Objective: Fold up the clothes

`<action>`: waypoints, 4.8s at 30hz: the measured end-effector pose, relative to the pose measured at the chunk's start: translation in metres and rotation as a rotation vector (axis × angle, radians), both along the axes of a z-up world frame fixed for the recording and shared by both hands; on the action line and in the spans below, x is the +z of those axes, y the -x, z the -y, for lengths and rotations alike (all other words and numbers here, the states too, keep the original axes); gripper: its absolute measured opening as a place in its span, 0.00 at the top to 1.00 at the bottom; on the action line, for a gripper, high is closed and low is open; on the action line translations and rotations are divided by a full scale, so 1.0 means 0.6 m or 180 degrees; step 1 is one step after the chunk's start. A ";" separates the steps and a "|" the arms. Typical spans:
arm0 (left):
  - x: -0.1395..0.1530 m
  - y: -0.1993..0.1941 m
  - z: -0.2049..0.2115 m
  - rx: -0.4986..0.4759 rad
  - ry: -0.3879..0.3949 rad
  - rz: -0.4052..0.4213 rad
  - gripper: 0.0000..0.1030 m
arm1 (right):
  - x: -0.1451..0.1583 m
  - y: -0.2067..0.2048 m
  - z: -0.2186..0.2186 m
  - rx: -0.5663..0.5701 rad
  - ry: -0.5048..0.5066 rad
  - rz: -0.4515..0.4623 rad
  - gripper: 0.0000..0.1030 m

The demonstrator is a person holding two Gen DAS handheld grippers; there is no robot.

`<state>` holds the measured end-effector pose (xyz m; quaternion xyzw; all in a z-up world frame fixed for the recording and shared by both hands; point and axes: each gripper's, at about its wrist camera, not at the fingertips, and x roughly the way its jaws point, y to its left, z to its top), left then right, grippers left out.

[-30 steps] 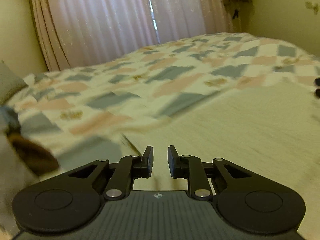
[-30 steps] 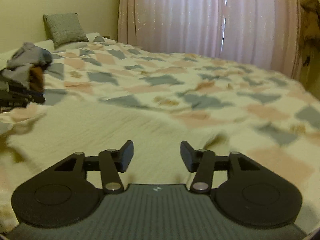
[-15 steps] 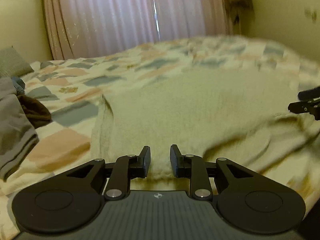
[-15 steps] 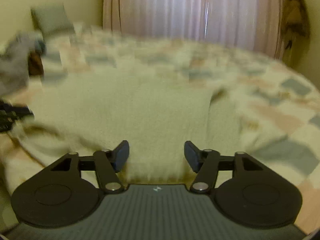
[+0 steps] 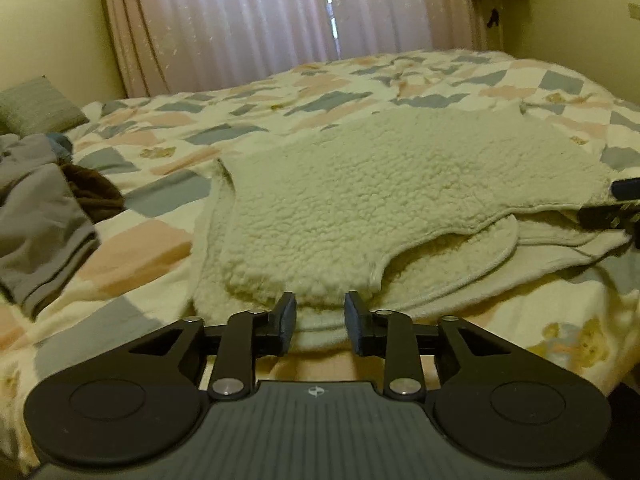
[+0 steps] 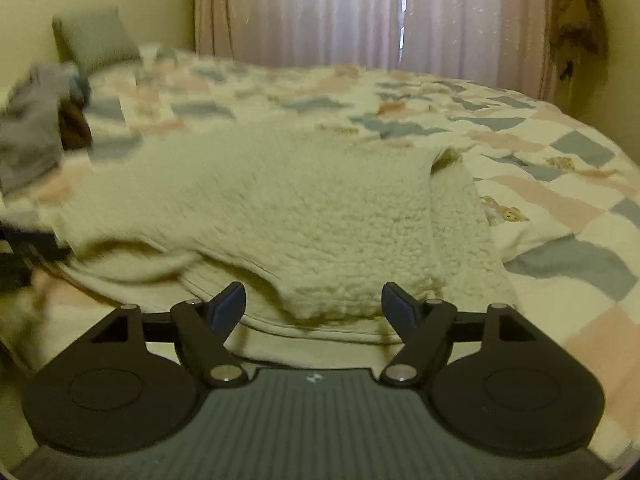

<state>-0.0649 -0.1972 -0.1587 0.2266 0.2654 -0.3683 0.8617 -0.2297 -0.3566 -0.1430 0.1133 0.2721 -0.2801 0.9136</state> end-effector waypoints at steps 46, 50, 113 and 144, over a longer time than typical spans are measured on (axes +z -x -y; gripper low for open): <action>0.038 0.082 -0.019 0.0062 0.0082 -0.0264 0.43 | -0.016 0.181 0.046 -0.0777 -0.1239 0.1022 0.48; 0.037 0.063 0.033 -0.0068 0.0065 -0.0207 0.43 | -0.058 0.188 0.109 -0.1158 -0.1828 0.1174 0.53; 0.032 -0.190 -0.043 0.0189 0.0874 -0.0841 0.43 | 0.122 -0.230 -0.022 0.0667 0.0924 0.0222 0.86; -0.061 -0.485 0.081 -0.0687 0.1710 -0.2729 0.27 | 0.042 -0.203 0.067 0.0587 -0.0424 0.0549 0.35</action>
